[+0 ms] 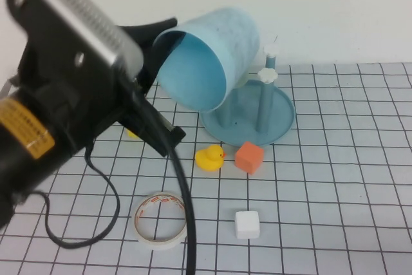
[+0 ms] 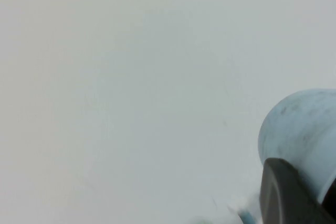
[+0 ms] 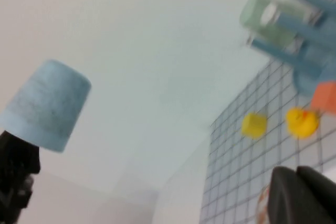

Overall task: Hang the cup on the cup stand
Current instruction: Adjust the cup with two arms

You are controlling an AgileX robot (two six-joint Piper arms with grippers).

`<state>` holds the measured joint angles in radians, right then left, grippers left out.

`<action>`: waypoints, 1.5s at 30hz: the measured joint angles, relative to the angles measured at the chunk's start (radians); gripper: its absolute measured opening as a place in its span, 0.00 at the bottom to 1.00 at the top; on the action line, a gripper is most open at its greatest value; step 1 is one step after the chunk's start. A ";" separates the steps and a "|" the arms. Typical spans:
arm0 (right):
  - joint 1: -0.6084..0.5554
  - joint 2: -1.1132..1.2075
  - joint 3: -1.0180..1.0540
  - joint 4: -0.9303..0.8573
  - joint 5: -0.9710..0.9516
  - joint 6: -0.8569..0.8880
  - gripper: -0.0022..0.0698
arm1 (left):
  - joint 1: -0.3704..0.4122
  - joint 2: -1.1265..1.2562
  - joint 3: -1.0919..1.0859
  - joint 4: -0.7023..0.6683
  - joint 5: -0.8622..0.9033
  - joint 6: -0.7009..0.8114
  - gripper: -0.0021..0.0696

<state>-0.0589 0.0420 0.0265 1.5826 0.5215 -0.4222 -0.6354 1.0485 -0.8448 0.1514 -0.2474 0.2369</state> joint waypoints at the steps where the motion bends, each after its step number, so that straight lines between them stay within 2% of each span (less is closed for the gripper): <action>1: 0.000 0.036 0.000 0.040 0.027 -0.028 0.03 | 0.000 -0.004 0.018 -0.004 -0.058 0.034 0.04; 4: 0.000 0.167 -0.025 0.082 0.126 -0.120 0.03 | 0.000 -0.006 0.045 -0.061 -0.181 0.171 0.04; 9: 0.000 0.469 -0.210 0.096 0.319 -0.246 0.03 | 0.000 0.023 0.053 -0.283 -0.315 0.455 0.04; 13: 0.000 0.708 -0.380 0.098 0.454 -0.279 0.06 | 0.000 0.031 0.054 -0.377 -0.346 0.554 0.04; 16: 0.000 0.871 -0.500 0.098 0.550 -0.273 0.18 | 0.000 0.031 0.054 -0.383 -0.347 0.572 0.04; 21: 0.057 1.098 -0.665 0.098 0.595 -0.219 0.59 | 0.000 0.031 0.064 -0.383 -0.348 0.574 0.04; 23: 0.100 1.171 -0.728 0.098 0.595 -0.208 0.71 | 0.000 0.033 0.072 -0.383 -0.346 0.564 0.04; 26: 0.172 1.255 -0.848 0.098 0.582 -0.194 0.80 | 0.000 0.033 0.085 -0.383 -0.330 0.540 0.04; 30: 0.240 1.336 -1.005 0.098 0.531 -0.175 0.83 | 0.000 0.033 0.087 -0.383 -0.302 0.538 0.04; 36: 0.268 1.411 -1.184 0.098 0.453 -0.130 0.83 | 0.000 0.033 0.094 -0.383 -0.300 0.528 0.04; 45: 0.342 1.464 -1.237 0.100 0.387 -0.152 0.83 | 0.000 0.033 0.094 -0.383 -0.299 0.517 0.04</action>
<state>0.2832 1.5065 -1.2104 1.6822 0.9080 -0.5738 -0.6354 1.0812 -0.7507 -0.2315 -0.5465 0.7539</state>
